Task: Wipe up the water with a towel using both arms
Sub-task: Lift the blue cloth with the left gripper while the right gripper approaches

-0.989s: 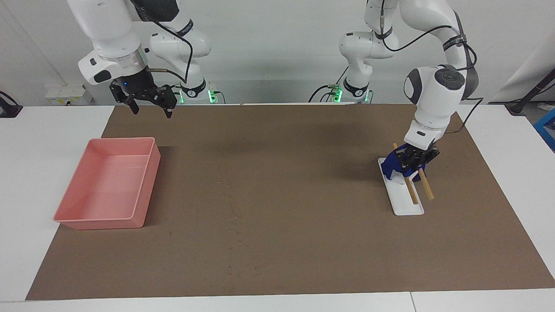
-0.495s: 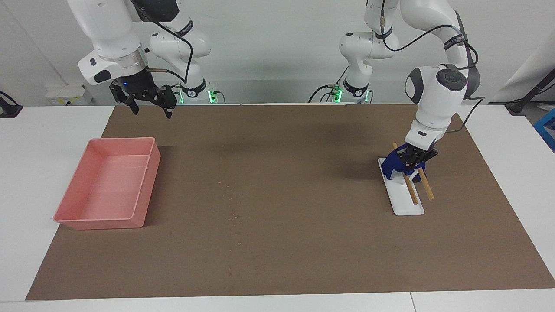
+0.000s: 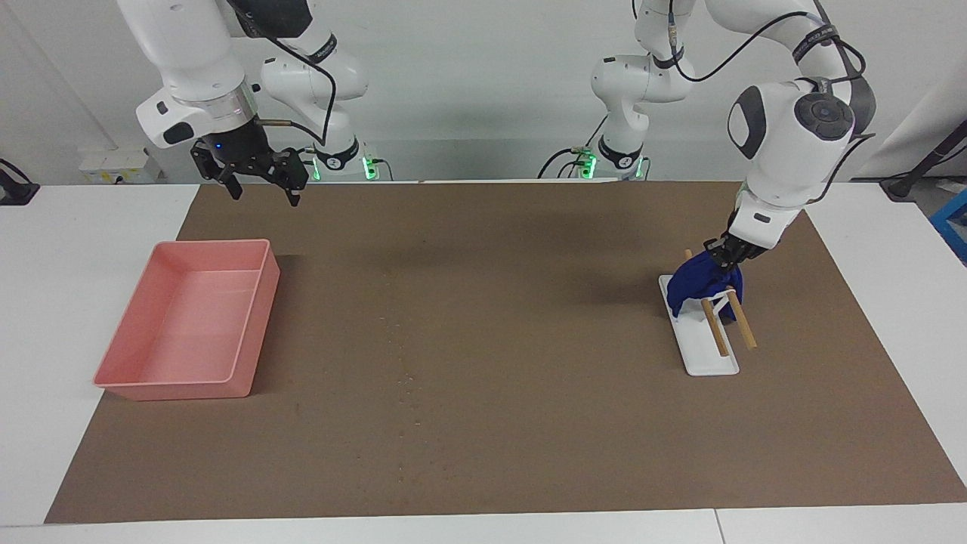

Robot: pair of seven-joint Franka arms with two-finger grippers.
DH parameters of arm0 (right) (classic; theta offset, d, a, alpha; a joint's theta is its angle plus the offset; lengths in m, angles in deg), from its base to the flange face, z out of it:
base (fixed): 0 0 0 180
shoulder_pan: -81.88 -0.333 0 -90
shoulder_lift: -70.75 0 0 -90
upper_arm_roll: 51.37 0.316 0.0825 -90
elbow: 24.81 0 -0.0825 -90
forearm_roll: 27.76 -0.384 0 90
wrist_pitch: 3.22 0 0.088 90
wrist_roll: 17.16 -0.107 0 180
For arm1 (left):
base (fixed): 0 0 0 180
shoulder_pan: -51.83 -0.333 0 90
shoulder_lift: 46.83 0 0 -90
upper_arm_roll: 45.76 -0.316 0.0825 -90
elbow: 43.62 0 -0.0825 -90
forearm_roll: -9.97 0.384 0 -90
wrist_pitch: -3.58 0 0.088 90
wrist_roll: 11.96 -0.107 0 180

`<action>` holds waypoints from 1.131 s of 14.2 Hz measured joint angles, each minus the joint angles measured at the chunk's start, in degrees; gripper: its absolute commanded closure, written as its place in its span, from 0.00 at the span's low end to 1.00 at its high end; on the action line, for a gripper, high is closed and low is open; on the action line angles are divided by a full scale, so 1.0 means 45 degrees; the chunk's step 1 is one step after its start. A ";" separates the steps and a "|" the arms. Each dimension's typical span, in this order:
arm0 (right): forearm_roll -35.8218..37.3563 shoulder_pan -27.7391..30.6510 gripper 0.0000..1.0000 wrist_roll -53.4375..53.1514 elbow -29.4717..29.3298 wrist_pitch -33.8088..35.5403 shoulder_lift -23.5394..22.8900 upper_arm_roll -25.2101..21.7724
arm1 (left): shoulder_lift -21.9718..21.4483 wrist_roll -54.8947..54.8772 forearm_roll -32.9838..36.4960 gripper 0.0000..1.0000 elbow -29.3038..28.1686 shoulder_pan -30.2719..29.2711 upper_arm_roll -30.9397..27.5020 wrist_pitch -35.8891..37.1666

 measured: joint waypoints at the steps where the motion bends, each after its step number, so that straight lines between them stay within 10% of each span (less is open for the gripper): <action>1: 0.0000 0.0000 0.00 0.0000 0.0000 -0.0007 0.0000 0.0000 | -0.0001 0.0038 -0.0004 1.00 0.0449 0.0000 0.0000 0.0623; 16: -0.2228 -0.1661 0.00 -0.4927 0.0154 -0.1933 0.0000 0.0079 | -0.0027 0.7476 -0.2131 1.00 0.3891 0.0042 0.1502 0.5153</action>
